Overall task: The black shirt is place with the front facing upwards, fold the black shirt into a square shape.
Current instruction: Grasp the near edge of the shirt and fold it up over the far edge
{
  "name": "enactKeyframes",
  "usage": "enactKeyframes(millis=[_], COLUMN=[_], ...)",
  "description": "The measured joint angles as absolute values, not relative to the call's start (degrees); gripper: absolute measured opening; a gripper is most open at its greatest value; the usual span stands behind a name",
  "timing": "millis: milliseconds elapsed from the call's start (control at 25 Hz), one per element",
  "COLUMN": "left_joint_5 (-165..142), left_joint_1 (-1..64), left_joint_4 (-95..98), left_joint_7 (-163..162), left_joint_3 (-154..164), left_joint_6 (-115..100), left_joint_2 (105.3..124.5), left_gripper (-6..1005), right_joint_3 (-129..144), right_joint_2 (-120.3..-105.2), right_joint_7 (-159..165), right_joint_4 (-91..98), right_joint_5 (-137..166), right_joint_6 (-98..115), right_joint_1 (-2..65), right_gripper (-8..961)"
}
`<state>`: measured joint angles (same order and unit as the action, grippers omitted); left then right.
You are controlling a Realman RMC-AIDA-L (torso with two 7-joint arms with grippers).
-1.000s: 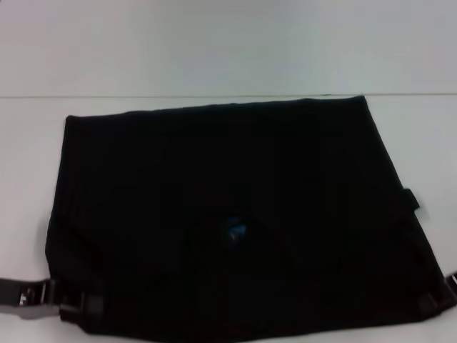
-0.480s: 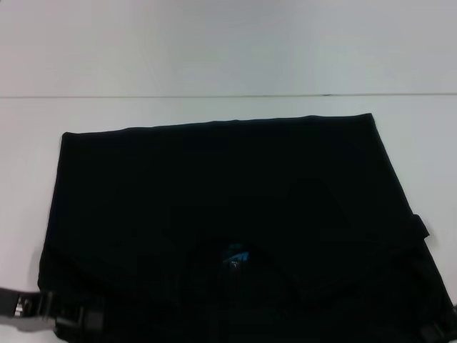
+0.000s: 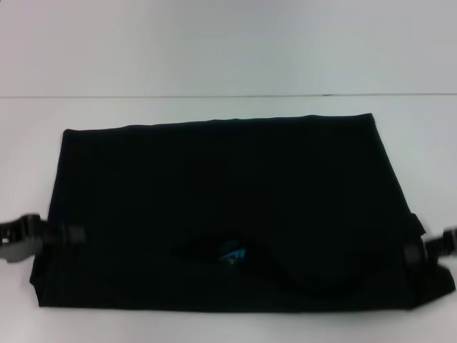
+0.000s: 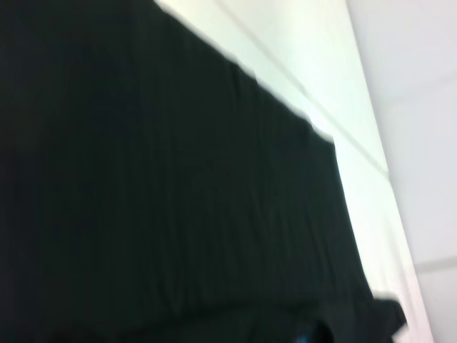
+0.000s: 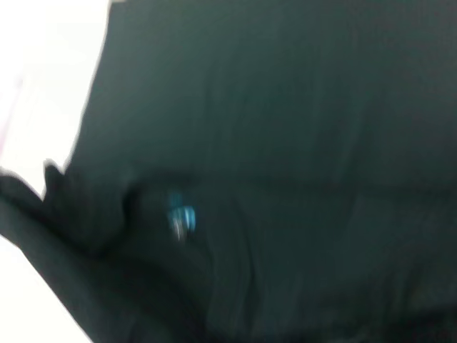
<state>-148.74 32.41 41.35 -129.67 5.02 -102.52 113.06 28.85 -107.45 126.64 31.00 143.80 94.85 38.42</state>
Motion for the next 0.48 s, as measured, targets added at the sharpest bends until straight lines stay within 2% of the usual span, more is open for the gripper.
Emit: enactKeyframes(millis=[280, 480], left_joint_5=[-142.77, -137.59], left_joint_1=[32.59, 32.71], left_joint_4=[38.79, 35.70], left_joint_7=[-130.30, -129.76], left_joint_3=[4.76, 4.98], left_joint_6=[-93.24, -84.75], left_joint_2=[113.01, 113.35], left_gripper=[55, 55], right_joint_3=[25.24, 25.17], right_joint_2=[-107.49, -109.27], right_joint_7=[127.67, 126.63], right_joint_4=[26.98, 23.77], right_joint_5=[134.91, 128.00], right_joint_6=[84.24, 74.82], right_joint_1=[38.23, 38.52], right_gripper=[78, 82])
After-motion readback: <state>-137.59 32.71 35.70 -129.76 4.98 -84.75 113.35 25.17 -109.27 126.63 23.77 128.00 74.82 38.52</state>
